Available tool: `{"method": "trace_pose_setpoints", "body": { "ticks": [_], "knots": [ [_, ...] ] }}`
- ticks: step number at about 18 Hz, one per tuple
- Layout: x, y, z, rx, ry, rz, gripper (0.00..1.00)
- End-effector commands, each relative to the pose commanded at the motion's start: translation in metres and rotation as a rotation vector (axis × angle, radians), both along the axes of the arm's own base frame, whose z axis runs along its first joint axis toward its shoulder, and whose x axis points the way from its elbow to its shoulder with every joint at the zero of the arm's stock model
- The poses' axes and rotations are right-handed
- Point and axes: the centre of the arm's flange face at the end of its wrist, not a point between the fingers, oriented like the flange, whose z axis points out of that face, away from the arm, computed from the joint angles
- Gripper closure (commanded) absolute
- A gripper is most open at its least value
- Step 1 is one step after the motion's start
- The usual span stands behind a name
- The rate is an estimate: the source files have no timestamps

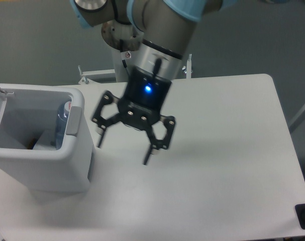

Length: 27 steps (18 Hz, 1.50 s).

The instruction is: Place the trash in the trash can

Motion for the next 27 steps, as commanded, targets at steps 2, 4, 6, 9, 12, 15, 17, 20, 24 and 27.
{"method": "trace_pose_setpoints", "body": {
  "ticks": [2,4,6,9,12,15,17,20,24,27],
  "knots": [
    [-0.025,-0.005,-0.049,-0.113,0.03,0.014,0.0],
    [-0.04,-0.02,-0.071,-0.207,0.085,0.016,0.0],
    [-0.043,-0.031,-0.085,-0.274,0.104,-0.019,0.0],
    [-0.041,-0.036,-0.095,-0.34,0.1,-0.062,0.0],
    [-0.044,-0.038,-0.1,-0.378,0.124,-0.07,0.0],
    [-0.046,-0.044,-0.106,-0.446,0.156,-0.106,0.0],
    [-0.048,-0.05,-0.109,-0.533,0.169,-0.142,0.0],
    [-0.049,-0.057,-0.112,-0.622,0.199,-0.224,0.0],
    [-0.053,-0.055,-0.114,-0.689,0.233,-0.294,0.0],
    [-0.055,-0.049,-0.117,-0.694,0.237,-0.299,0.0]
  ]
}}
